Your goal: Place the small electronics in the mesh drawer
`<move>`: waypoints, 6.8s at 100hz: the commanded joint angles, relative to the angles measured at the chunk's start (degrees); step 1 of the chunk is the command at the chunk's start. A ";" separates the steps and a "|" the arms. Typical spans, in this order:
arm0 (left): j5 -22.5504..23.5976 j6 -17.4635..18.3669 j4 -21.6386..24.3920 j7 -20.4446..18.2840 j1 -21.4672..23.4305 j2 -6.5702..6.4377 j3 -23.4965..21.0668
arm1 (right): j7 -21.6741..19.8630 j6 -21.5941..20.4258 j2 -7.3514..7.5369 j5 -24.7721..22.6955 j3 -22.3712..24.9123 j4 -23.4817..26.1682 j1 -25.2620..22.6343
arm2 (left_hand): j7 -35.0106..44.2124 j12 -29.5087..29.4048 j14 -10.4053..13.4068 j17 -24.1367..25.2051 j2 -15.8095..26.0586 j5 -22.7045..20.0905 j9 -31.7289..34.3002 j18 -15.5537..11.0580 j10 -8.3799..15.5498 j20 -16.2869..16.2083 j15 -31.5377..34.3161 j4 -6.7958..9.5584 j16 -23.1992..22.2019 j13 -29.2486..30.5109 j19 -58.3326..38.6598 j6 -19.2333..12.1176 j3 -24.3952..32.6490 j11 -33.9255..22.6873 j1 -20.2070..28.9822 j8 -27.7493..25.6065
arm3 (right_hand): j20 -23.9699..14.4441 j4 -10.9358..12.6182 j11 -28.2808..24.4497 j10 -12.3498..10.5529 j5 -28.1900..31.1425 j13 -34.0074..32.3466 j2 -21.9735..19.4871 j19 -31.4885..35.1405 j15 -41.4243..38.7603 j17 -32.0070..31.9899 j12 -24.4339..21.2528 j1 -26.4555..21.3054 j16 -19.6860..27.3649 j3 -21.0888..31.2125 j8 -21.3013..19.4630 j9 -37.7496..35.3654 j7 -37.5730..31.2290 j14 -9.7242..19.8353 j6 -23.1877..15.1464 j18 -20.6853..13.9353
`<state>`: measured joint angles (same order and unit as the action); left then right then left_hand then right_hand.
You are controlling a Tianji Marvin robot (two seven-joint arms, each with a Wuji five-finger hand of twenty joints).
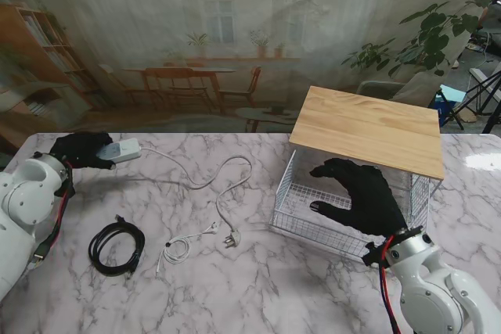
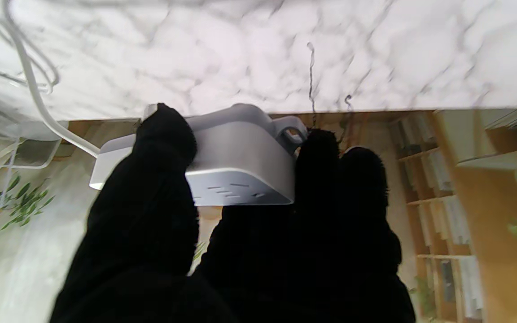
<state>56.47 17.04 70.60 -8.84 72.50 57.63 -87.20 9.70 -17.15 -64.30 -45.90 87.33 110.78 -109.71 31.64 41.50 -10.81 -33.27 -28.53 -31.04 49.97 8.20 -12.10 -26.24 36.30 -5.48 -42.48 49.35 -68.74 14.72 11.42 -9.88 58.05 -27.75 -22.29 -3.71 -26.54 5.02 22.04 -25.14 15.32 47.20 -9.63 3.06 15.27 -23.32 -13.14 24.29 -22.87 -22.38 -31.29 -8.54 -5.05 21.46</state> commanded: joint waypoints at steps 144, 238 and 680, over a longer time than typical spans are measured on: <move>-22.62 -7.08 18.92 -13.02 -17.03 3.00 30.42 | -37.16 27.03 4.45 -6.13 -32.30 -8.54 48.70 | 13.27 3.93 0.45 -3.62 7.61 -9.24 8.37 -4.63 7.36 -1.16 2.44 5.60 -1.52 3.82 -1.54 -14.25 10.33 -5.14 12.83 -2.97 | 2.46 -4.45 4.34 5.71 -11.43 2.16 14.80 -6.16 4.61 -3.47 -2.74 19.13 0.52 13.64 -0.59 12.62 20.88 -4.05 16.57 3.25; -23.42 -5.62 18.87 -12.33 -16.62 3.10 30.46 | -38.92 30.46 3.96 -2.92 -43.40 -16.03 58.47 | 12.57 4.16 0.40 -2.90 9.04 -8.15 7.39 -4.60 6.67 -1.79 2.06 5.47 -2.08 3.07 -1.26 -13.58 9.22 -4.71 12.69 -2.15 | 9.59 -0.86 -7.91 2.96 13.86 -1.26 -7.08 -6.57 -0.28 -7.51 5.88 -22.50 -3.76 -9.28 -22.99 6.42 -28.12 -1.33 -8.97 6.58; -32.54 -4.24 18.07 -4.97 -0.47 4.21 24.34 | -32.75 35.14 2.66 -0.27 -39.01 -15.68 57.65 | 3.53 -19.79 -5.65 6.61 20.16 3.26 -5.40 2.19 0.21 2.24 -7.27 5.63 14.22 -3.75 6.64 -7.44 -11.10 -14.73 13.03 -6.33 | 4.23 -1.66 -20.26 0.52 31.28 -13.44 5.11 2.14 -22.71 -1.16 26.70 -13.11 -14.10 30.37 -30.04 -17.81 -34.38 0.11 12.01 4.55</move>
<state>24.93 13.39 89.28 -12.00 72.28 61.66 -63.06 -23.03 17.83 -61.67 -45.94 48.20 94.91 -52.03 40.60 23.40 -15.58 -30.52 -10.19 -30.41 49.67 14.26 -11.82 -22.75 31.78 -0.09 -29.24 49.32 -64.67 7.94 2.49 -27.53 70.54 -38.60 -18.06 -6.25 -44.40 6.60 47.44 -38.42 32.08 50.36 -28.66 3.24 41.41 -28.16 -26.56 32.48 -51.13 -39.06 -58.91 -8.37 13.78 25.54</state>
